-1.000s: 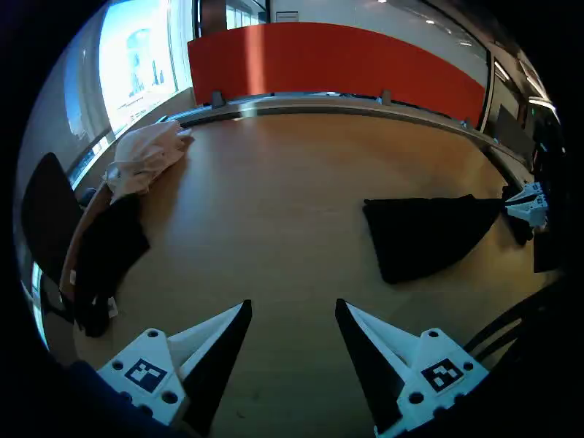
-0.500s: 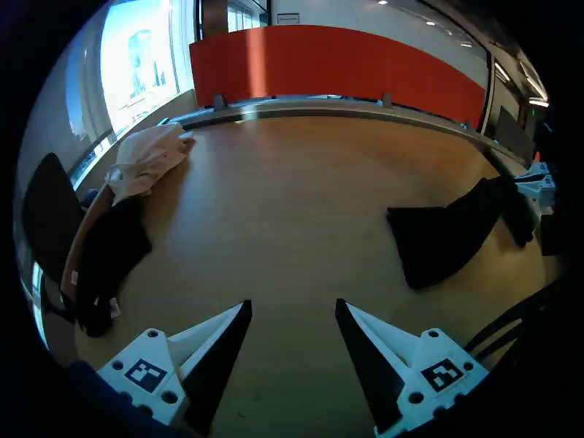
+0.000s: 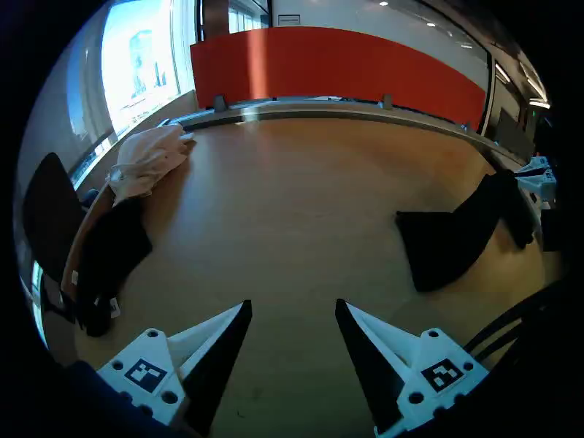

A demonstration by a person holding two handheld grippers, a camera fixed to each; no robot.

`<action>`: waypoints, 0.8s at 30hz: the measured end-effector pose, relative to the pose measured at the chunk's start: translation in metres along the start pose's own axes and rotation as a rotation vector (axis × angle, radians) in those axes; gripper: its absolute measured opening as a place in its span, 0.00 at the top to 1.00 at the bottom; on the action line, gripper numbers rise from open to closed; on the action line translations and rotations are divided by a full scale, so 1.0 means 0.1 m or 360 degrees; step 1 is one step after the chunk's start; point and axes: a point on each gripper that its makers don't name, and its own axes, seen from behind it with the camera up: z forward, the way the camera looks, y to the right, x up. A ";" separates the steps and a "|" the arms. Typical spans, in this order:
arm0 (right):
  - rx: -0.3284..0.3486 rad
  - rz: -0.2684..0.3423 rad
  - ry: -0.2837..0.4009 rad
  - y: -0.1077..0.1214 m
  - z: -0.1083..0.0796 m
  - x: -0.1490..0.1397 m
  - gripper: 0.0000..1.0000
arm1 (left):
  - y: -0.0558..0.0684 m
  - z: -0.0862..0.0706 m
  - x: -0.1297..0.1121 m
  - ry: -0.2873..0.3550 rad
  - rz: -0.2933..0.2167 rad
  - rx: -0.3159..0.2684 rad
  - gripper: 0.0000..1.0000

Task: Fold towel

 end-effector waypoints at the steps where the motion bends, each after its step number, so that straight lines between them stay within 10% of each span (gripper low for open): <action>1: 0.0006 -0.0004 0.0002 -0.01 0.01 0.01 0.89 | 0.00 0.00 0.00 0.0001 -0.0001 0.0000 0.16; 24: 0.0247 -0.0067 -0.0014 -0.73 0.56 0.21 0.87 | -0.21 -0.06 0.04 0.0029 -0.0042 0.0035 0.16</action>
